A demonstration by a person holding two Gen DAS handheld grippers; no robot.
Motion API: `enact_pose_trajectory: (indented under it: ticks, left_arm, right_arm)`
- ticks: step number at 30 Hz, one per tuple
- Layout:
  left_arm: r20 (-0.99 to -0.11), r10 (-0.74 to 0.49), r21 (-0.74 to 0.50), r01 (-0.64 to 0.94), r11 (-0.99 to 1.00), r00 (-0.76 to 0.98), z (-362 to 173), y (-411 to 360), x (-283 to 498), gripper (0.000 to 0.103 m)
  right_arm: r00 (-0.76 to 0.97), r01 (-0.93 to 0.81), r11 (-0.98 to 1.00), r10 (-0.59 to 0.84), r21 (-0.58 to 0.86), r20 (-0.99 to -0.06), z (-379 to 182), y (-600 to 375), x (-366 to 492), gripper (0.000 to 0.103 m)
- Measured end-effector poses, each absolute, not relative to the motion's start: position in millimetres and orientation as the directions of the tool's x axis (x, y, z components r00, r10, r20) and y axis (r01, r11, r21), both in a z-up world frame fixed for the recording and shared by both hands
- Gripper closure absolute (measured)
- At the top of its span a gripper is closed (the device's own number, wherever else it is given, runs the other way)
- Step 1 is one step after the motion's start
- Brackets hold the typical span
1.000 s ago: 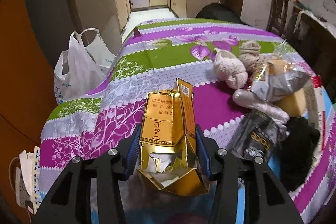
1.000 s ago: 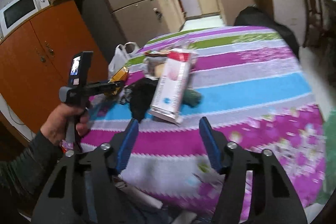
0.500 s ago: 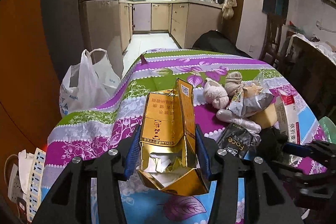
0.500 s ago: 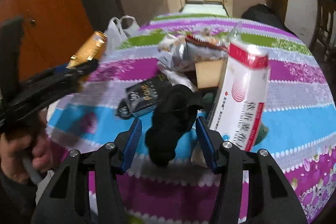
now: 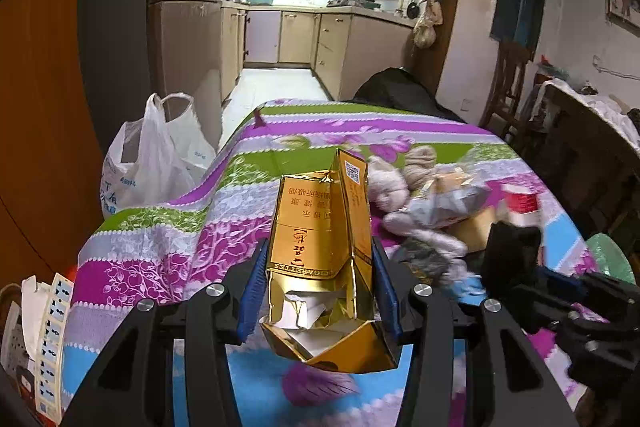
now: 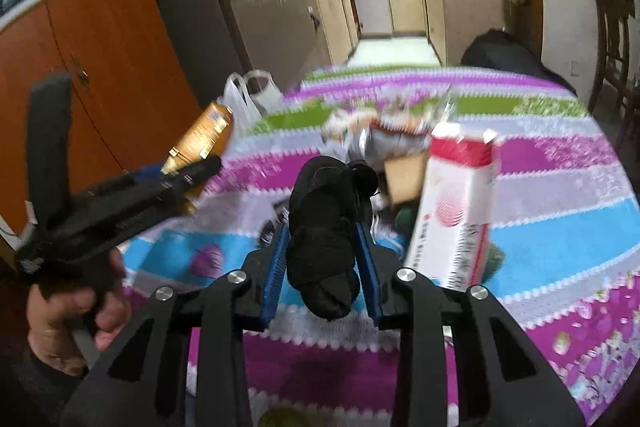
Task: Collect trash
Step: 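Grasp the gold box with the left tool while the right tool grasps the black glove, then carry the gold box and black glove over the green trash bin with both tools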
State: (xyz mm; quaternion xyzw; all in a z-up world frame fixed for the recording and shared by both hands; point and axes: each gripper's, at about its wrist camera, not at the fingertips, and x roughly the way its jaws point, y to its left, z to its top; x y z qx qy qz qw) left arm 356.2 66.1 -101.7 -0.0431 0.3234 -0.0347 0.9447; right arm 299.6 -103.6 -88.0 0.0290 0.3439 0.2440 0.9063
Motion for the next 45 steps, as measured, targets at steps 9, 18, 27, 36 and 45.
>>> enact_pose_trajectory:
  ticks: [9,18,27,36,45]
  left_arm:
    - [-0.544,-0.364,-0.135,0.350,0.927,0.756,-43.9,-66.1,327.5,0.054]
    - [-0.529,-0.629,-0.173,0.653,0.737,0.569,2.1,-267.3,312.3,0.054]
    - [-0.641,-0.683,-0.231,0.761,0.607,0.350,-3.1,-433.6,311.0,0.054]
    - [-0.782,-0.571,-0.222,0.744,0.631,0.251,-47.6,-522.8,353.8,0.054]
    - [-0.874,-0.454,-0.202,0.722,0.662,0.171,-101.5,-562.6,391.1,0.053]
  right_arm:
    - [0.834,-0.243,0.950,0.308,0.195,-0.457,-11.7,-239.9,220.4,0.071]
    - [0.893,0.084,0.989,-0.020,0.122,-0.451,30.4,-418.8,155.8,0.071]
    - [0.813,0.228,0.959,-0.093,0.167,-0.575,11.8,-539.9,166.4,0.071]
    - [0.654,0.277,0.930,0.002,0.242,-0.756,-33.8,-621.1,200.8,0.071]
    - [0.540,0.280,0.925,0.068,0.256,-0.839,-66.6,-631.0,221.3,0.070]
